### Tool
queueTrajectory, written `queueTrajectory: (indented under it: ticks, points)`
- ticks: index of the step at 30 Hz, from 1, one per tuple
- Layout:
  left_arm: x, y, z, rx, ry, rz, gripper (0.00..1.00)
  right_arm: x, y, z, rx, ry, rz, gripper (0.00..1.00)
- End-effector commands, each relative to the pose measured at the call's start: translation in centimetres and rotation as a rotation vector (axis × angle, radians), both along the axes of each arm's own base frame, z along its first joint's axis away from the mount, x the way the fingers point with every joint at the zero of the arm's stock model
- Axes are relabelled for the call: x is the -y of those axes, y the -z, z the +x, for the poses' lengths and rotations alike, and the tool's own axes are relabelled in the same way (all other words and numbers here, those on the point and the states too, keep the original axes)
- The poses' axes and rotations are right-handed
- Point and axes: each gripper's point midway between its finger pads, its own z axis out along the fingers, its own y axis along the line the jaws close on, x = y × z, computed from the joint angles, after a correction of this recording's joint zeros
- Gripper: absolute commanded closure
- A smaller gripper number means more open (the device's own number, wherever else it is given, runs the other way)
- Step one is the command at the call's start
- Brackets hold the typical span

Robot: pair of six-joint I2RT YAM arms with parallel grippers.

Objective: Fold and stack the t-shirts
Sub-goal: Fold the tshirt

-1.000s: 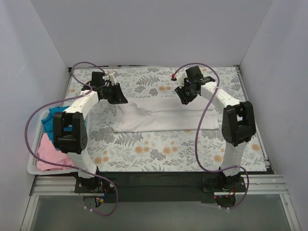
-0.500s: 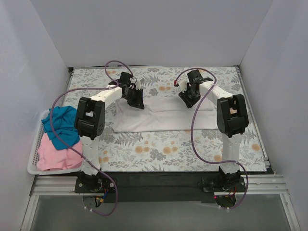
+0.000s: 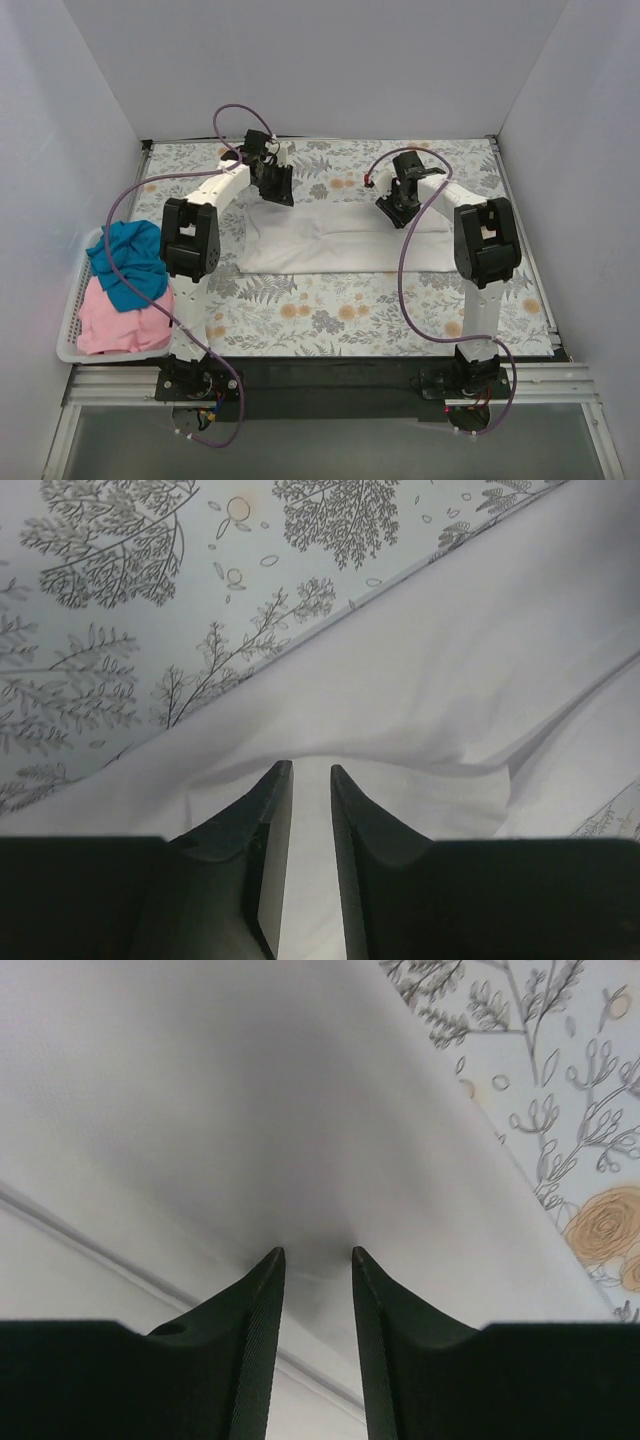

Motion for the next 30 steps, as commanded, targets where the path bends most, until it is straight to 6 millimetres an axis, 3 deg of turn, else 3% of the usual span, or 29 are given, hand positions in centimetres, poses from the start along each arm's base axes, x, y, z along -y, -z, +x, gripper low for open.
queueTrajectory:
  ticks: [1, 3, 7, 10, 13, 17, 23, 30]
  points:
    - [-2.0, -7.2, -1.9, 0.125, 0.014, 0.038, 0.78, 1.3, 1.9, -5.4, -0.160, -0.035, -0.040, 0.62]
    - [-2.9, -7.4, -4.2, 0.108, 0.024, 0.072, 0.77, 1.0, 1.7, -8.3, -0.209, -0.066, -0.030, 0.63]
    - [-4.5, -5.9, -8.1, 0.036, 0.029, 0.132, 0.79, 0.0, -1.1, -10.6, -0.232, -0.108, 0.051, 0.63]
    - [-4.7, -4.4, -9.9, -0.004, 0.040, 0.180, 0.81, 0.8, -4.3, -8.2, -0.149, -0.077, 0.067, 0.63]
    - [-4.2, -2.5, -11.4, -0.061, 0.054, 0.211, 0.82, 2.5, -6.0, -5.6, -0.088, -0.038, 0.054, 0.63]
    - [-4.2, 0.1, -11.6, -0.112, 0.044, 0.257, 0.83, 4.0, -4.9, -4.9, -0.103, -0.037, -0.010, 0.63]
    - [-4.2, 1.9, -10.5, -0.133, 0.037, 0.294, 0.86, 5.8, -2.4, -5.2, -0.153, -0.051, -0.096, 0.66]
    - [-5.1, 5.7, -8.7, -0.136, 0.046, 0.377, 0.88, 6.7, 1.3, -8.1, -0.266, -0.096, -0.136, 0.69]
